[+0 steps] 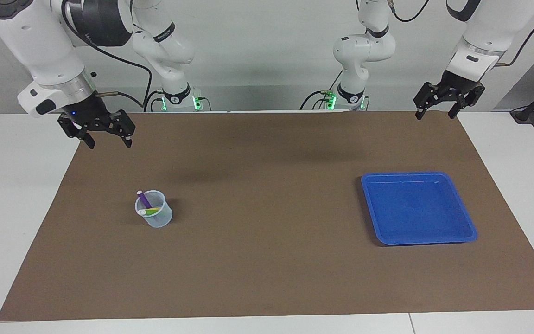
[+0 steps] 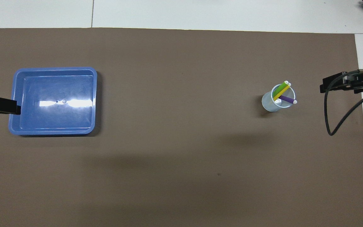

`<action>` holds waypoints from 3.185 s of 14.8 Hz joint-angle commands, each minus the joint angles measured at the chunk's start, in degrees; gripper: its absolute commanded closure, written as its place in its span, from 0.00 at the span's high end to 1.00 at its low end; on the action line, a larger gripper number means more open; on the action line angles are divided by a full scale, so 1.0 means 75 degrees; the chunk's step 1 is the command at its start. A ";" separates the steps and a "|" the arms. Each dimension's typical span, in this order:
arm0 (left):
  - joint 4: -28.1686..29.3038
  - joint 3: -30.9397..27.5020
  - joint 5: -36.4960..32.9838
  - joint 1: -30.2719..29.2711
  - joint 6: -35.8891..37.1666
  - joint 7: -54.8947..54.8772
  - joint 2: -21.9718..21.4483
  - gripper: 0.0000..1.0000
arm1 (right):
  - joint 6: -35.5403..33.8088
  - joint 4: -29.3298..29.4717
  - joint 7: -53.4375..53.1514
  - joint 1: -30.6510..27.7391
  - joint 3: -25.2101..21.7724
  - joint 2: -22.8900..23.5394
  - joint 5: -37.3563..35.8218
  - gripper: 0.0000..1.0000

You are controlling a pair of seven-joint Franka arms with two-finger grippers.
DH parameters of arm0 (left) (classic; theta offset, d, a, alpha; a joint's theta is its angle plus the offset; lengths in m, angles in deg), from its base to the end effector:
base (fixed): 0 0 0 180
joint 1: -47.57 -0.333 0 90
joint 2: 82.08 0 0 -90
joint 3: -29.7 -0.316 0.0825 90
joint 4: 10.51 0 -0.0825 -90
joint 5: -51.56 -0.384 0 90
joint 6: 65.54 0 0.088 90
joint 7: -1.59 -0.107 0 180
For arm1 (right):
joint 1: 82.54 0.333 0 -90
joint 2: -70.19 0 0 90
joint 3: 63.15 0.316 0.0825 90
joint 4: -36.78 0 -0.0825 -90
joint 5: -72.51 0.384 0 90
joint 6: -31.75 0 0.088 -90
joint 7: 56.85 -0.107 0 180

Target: Right arm passes pens to left for tray arrangement

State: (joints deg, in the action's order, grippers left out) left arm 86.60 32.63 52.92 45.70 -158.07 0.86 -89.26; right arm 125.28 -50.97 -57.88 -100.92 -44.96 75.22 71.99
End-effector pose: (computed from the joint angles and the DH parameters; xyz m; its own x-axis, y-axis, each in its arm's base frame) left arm 0.5189 -0.0138 0.6368 0.9985 -0.0301 0.0454 -0.0308 -0.9994 0.0168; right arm 0.5856 -0.0109 0.6009 0.9996 -0.0223 0.0171 -0.0220 -0.9996 -0.0186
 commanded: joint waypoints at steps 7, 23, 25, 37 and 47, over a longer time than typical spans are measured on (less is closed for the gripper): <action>-0.0009 -0.0027 -0.0005 0.0039 0.0103 -0.0055 -0.0075 1.00 | 0.0208 -0.0335 0.0149 -0.0269 0.0083 -0.0202 -0.0117 1.00; 0.0026 0.0078 0.0006 0.0050 0.0091 -0.0090 -0.0098 1.00 | 0.1931 -0.0640 0.0584 -0.0070 0.0118 0.0593 -0.0106 0.83; 0.0026 0.0125 0.0006 0.0039 0.0103 -0.0066 -0.0098 1.00 | 0.2130 -0.0640 0.0584 0.0035 0.0118 0.0828 -0.0106 0.82; 0.0026 0.0137 0.0006 0.0039 0.0138 -0.0019 -0.0122 1.00 | 0.4768 -0.1601 0.0818 0.0305 0.0106 0.1719 -0.0492 0.61; 0.0014 0.0137 0.0006 0.0039 0.0162 -0.0008 -0.0122 1.00 | 0.4674 -0.2011 0.0349 0.0563 0.0106 0.1591 -0.0481 0.59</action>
State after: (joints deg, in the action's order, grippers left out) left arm 86.60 33.78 52.92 45.72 -157.92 0.78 -89.28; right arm 159.97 -64.48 -54.12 -96.30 -44.38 88.50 68.89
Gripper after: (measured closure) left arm 0.000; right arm 0.405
